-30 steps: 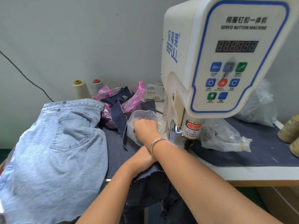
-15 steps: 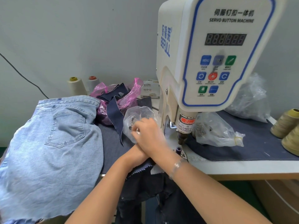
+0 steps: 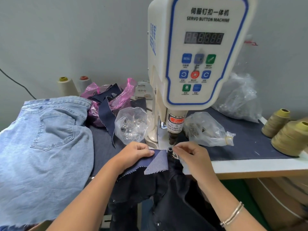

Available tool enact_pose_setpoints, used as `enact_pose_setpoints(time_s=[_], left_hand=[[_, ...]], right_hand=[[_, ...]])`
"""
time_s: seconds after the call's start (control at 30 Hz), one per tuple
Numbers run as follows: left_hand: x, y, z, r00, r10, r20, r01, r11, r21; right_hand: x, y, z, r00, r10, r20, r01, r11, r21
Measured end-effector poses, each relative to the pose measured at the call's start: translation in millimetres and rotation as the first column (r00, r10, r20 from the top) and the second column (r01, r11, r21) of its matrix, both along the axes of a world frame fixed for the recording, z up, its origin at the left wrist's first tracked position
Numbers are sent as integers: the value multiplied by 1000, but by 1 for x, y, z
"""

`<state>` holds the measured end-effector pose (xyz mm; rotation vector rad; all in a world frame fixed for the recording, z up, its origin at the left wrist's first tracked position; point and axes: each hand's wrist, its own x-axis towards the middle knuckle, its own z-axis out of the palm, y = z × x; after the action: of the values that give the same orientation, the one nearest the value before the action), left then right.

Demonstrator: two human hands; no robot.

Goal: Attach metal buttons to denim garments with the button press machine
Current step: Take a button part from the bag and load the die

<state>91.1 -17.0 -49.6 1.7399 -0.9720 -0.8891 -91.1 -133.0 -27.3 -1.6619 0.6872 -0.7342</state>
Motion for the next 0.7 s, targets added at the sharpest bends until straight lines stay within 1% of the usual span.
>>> enact_pose_setpoints(time_s=[0.13, 0.4, 0.5, 0.7], left_hand=[[-2, 0, 3, 1000, 2, 6, -2, 1000, 5], [0, 1, 1, 1000, -10, 15, 10, 1000, 6], [1, 0, 0, 1000, -12, 8, 12, 1000, 1], [3, 1, -3, 1000, -23, 20, 23, 1000, -2]], right_hand=[[3, -6, 1, 995, 89, -48, -94, 989, -114], [5, -16, 4, 986, 141, -89, -164, 916, -366], [7, -18, 5, 981, 157, -111, -189, 893, -409], [7, -20, 3, 981, 149, -121, -187, 885, -426]])
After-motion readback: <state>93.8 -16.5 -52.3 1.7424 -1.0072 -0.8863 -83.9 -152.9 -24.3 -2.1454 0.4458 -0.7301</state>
